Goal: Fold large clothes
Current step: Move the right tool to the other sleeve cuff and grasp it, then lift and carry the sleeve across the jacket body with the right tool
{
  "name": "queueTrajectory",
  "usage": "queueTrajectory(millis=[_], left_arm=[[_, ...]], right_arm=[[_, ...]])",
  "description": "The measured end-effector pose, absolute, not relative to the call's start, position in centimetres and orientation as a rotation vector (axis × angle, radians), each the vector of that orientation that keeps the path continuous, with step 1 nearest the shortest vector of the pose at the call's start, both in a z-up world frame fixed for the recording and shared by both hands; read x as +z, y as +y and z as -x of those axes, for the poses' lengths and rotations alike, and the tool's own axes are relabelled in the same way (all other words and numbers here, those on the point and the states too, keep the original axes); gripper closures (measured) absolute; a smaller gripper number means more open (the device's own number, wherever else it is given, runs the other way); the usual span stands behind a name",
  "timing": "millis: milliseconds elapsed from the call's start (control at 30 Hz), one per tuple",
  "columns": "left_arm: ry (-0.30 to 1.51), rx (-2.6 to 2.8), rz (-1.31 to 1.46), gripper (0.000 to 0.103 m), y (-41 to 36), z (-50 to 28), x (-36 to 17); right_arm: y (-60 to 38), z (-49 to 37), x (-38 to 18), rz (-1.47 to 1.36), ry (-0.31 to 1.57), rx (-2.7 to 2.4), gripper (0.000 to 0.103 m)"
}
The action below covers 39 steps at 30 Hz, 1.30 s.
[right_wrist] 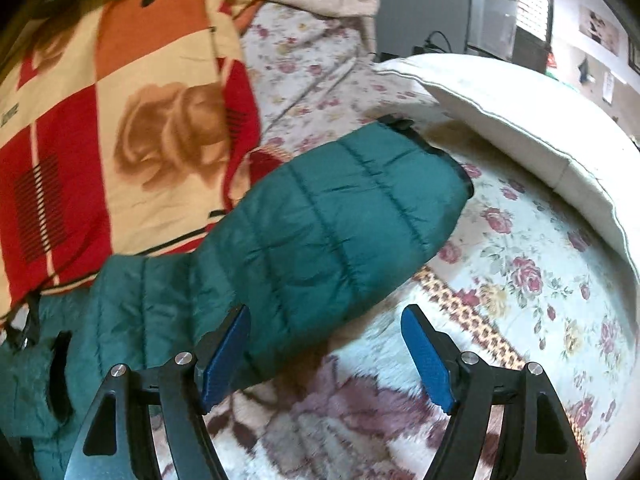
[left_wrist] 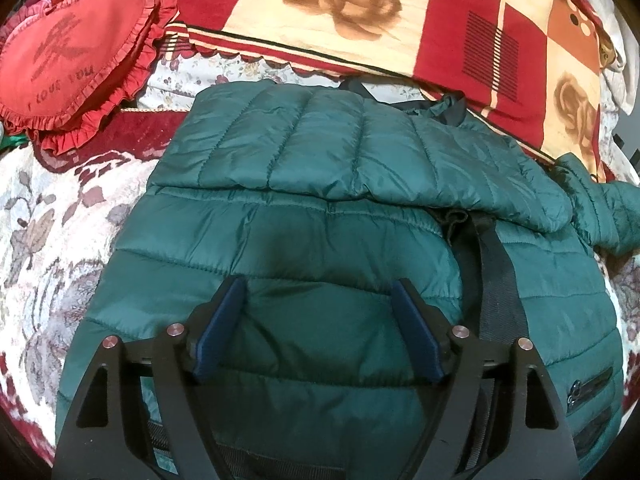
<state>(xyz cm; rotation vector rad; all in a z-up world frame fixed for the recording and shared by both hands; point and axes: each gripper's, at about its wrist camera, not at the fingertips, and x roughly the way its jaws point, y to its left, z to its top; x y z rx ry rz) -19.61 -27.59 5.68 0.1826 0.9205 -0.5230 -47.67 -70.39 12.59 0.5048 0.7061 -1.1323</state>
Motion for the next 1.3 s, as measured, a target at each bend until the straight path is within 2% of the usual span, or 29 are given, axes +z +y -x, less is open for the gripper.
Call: queueTrajectory(millis=[533, 800, 967, 1000, 1033, 1067, 1200, 1300], left_arm=[[0.915, -0.536, -0.178, 0.021, -27.6, 19.6, 5.5], [0.912, -0.545, -0.171, 0.02, -27.9, 19.6, 5.5], [0.91, -0.546, -0.17, 0.02, -27.7, 19.7, 5.4], [0.91, -0.546, -0.17, 0.02, -27.7, 19.7, 5.4], [0.911, -0.546, -0.169, 0.02, -27.7, 19.7, 5.4], [0.911, -0.546, -0.17, 0.02, -27.7, 19.7, 5.4], [0.909, -0.546, -0.174, 0.02, -27.6, 19.7, 5.4], [0.912, -0.532, -0.192, 0.02, -27.7, 19.7, 5.7]], right_arm=[[-75.3, 47.0, 12.5, -0.546, 0.628, -1.169, 0.028], [-77.3, 48.3, 12.0, -0.672, 0.558, -1.186, 0.028], [-78.2, 47.6, 11.8, -0.622, 0.597, -1.177, 0.026], [-78.3, 47.4, 11.7, -0.61, 0.601, -1.175, 0.027], [-78.3, 47.3, 11.6, -0.599, 0.6, -1.174, 0.034], [-78.3, 47.3, 11.6, -0.591, 0.595, -1.167, 0.054], [-77.8, 47.8, 12.1, -0.584, 0.559, -1.14, 0.088], [-76.8, 49.1, 13.2, -0.589, 0.526, -1.083, 0.09]])
